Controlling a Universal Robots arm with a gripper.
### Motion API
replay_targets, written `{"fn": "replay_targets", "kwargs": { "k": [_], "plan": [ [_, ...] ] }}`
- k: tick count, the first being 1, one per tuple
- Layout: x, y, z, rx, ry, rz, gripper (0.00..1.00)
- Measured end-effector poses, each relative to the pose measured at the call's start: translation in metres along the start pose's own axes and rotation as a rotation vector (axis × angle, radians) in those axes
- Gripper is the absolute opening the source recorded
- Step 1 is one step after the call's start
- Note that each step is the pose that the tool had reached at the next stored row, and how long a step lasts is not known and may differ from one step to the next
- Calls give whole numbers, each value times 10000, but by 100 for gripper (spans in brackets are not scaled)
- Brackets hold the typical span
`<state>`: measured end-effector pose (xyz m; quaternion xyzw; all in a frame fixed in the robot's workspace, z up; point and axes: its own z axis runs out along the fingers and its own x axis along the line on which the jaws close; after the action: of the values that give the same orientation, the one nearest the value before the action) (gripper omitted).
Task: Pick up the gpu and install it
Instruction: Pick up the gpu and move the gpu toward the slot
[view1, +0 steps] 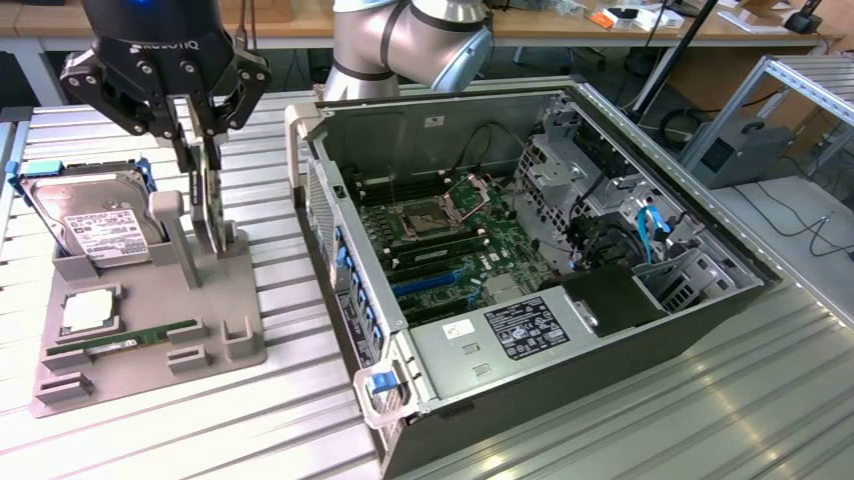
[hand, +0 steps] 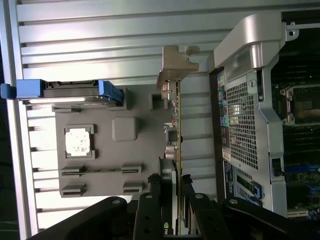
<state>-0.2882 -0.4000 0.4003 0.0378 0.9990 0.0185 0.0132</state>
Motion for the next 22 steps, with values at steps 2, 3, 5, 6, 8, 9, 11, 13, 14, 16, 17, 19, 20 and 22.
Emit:
{"fn": "replay_targets", "kwargs": {
  "k": [2, 3, 5, 6, 8, 9, 11, 13, 14, 16, 17, 19, 20, 22],
  "plan": [
    [0, 1, -14, 0, 0, 0, 27],
    [-1, 1, -22, 0, 0, 0, 27],
    [-1, 1, -34, 0, 0, 0, 27],
    [-1, 1, -37, 0, 0, 0, 27],
    [-1, 2, -52, 0, 0, 0, 27],
    [-1, 2, -58, 0, 0, 0, 27],
    [-2, 3, -67, 0, 0, 0, 27],
    [-2, 3, -75, -1, 0, 0, 27],
    [-2, 3, -82, 0, 0, 0, 27],
    [-2, 4, -90, 0, 0, 0, 27],
    [-3, 4, -99, 0, 0, 0, 27],
    [-3, 4, -118, 0, 0, 0, 27],
    [-3, 5, -126, -1, 0, 0, 27],
    [-3, 5, -133, 0, 0, 1, 27]
  ]
}}
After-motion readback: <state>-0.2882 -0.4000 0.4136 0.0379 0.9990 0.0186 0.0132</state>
